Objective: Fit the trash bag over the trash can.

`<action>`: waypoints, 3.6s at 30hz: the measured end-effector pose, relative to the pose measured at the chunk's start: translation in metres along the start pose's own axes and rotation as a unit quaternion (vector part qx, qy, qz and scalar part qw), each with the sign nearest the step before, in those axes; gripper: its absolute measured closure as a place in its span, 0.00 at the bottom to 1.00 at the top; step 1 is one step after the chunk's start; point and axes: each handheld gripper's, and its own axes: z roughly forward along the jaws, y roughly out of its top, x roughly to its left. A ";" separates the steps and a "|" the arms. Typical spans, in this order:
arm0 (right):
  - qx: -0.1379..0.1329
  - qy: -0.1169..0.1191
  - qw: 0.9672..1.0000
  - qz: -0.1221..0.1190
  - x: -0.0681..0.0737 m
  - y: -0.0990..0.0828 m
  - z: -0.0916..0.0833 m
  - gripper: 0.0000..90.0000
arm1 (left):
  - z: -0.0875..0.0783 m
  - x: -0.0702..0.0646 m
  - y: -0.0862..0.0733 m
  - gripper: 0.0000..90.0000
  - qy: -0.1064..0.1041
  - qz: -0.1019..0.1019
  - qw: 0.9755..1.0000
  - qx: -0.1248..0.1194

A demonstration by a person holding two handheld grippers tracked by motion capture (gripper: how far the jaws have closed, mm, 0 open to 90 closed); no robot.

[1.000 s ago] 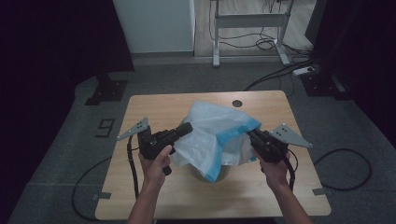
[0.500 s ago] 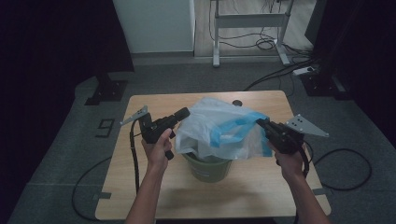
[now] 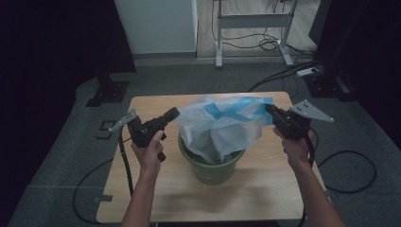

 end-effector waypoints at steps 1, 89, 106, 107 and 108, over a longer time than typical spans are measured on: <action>-0.005 0.001 1.000 0.003 0.000 0.006 0.002 0.99 | -0.004 0.001 0.001 1.00 0.003 0.001 1.000 -0.002; -0.001 0.088 0.996 -0.022 0.037 -0.028 -0.045 0.99 | 0.019 -0.034 -0.003 0.99 0.023 0.122 0.969 0.215; 0.041 0.041 0.998 -0.002 0.000 -0.043 -0.060 0.99 | 0.007 -0.012 0.004 0.99 0.015 0.043 0.996 0.074; 0.037 0.035 0.999 0.000 -0.005 -0.041 -0.064 0.99 | 0.009 -0.014 0.005 0.99 0.015 0.047 0.996 0.074; 0.034 0.029 0.999 0.003 -0.009 -0.038 -0.067 0.99 | 0.011 -0.016 0.005 0.99 0.014 0.052 0.996 0.073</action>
